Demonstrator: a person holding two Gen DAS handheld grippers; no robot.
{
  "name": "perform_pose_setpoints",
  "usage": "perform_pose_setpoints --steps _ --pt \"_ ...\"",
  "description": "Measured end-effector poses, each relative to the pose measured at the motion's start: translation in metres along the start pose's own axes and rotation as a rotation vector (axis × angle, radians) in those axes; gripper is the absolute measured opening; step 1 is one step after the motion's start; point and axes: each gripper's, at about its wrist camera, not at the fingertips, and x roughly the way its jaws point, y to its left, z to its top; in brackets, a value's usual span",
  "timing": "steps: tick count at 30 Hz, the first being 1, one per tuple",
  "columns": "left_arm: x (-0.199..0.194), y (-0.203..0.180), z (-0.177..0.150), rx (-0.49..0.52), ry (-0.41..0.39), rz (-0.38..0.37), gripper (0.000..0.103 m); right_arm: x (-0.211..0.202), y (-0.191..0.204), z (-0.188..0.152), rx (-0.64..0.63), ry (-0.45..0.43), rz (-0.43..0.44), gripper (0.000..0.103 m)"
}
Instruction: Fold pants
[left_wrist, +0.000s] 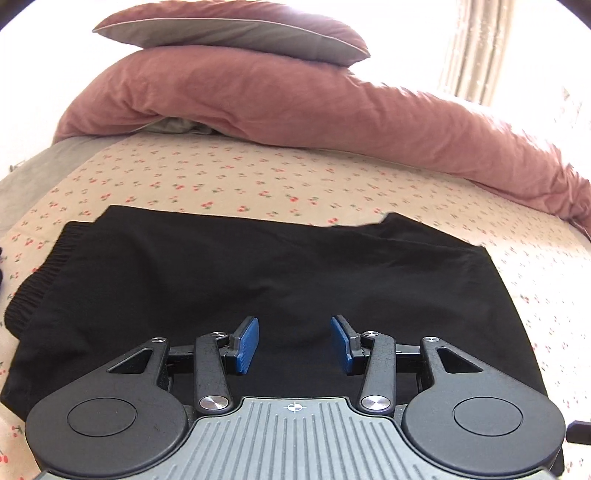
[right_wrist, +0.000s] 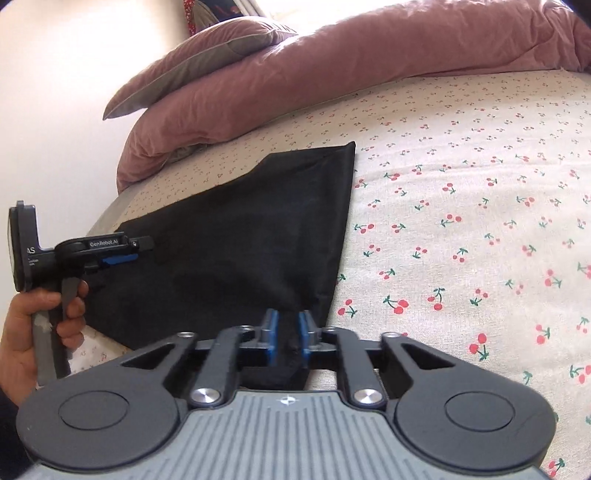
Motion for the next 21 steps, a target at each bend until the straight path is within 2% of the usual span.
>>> perform_pose_setpoints --steps 3,5,7,10,13,16,18,21 --pt "0.002 -0.025 -0.013 0.066 0.024 -0.012 0.042 0.006 0.010 -0.002 -0.047 0.053 0.006 0.000" --pt "0.002 -0.039 -0.020 0.110 0.034 -0.039 0.043 0.016 0.016 -0.009 -0.105 0.113 -0.045 0.000" --pt "0.004 -0.048 -0.025 0.142 0.051 -0.040 0.043 0.016 0.022 -0.014 -0.165 0.125 -0.066 0.000" --pt "0.009 -0.058 -0.032 0.211 0.060 -0.003 0.045 0.009 0.018 -0.017 -0.168 0.142 -0.046 0.000" --pt "0.009 -0.054 -0.031 0.191 0.071 -0.008 0.046 0.005 0.013 -0.019 -0.164 0.148 -0.032 0.000" --pt "0.009 -0.050 -0.030 0.167 0.071 -0.007 0.046 -0.007 0.004 -0.015 -0.101 0.084 -0.027 0.000" --pt "0.008 -0.050 -0.030 0.164 0.065 -0.005 0.046 -0.012 -0.009 -0.008 -0.011 0.043 -0.002 0.004" --pt "0.006 -0.052 -0.029 0.154 0.053 -0.014 0.044 -0.006 -0.028 -0.006 0.137 0.046 0.031 0.012"
